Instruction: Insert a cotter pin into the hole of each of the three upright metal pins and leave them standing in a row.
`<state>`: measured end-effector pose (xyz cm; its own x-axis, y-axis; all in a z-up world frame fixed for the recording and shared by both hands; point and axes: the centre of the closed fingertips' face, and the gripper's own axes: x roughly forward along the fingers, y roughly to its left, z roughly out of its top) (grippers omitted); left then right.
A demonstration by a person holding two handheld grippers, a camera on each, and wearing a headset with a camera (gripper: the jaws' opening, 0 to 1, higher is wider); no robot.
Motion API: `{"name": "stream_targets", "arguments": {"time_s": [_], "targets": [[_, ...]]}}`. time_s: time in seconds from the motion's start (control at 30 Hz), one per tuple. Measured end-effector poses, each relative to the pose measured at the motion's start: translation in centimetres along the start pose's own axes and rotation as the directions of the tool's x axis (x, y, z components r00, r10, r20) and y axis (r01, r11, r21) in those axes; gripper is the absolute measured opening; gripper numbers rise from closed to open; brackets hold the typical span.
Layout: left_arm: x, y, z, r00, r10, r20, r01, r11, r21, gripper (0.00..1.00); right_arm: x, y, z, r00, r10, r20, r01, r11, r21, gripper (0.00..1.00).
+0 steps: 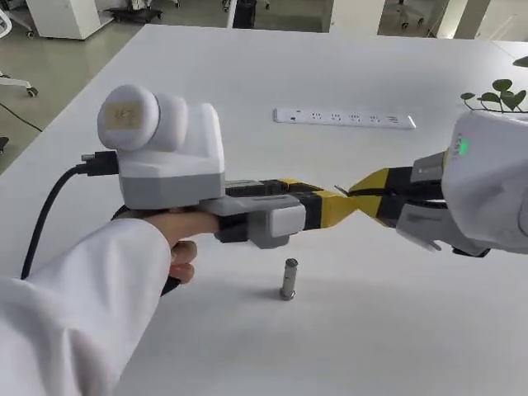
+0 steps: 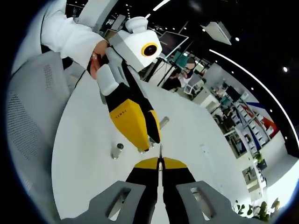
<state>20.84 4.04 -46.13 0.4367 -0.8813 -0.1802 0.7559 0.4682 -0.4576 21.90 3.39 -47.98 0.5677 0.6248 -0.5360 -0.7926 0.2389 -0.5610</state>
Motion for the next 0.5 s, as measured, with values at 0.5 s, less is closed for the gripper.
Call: {"name": "stream_targets", "arguments": {"time_s": [0.5], "targets": [[1.0,-0.2,-1.8,0.9959,-0.048,-0.077,0.046,0.999,-0.029,0.08,-0.7,1.4,-0.1,1.0000,0.002,-0.010,-0.002,1.000,-0.012,0.00]]}}
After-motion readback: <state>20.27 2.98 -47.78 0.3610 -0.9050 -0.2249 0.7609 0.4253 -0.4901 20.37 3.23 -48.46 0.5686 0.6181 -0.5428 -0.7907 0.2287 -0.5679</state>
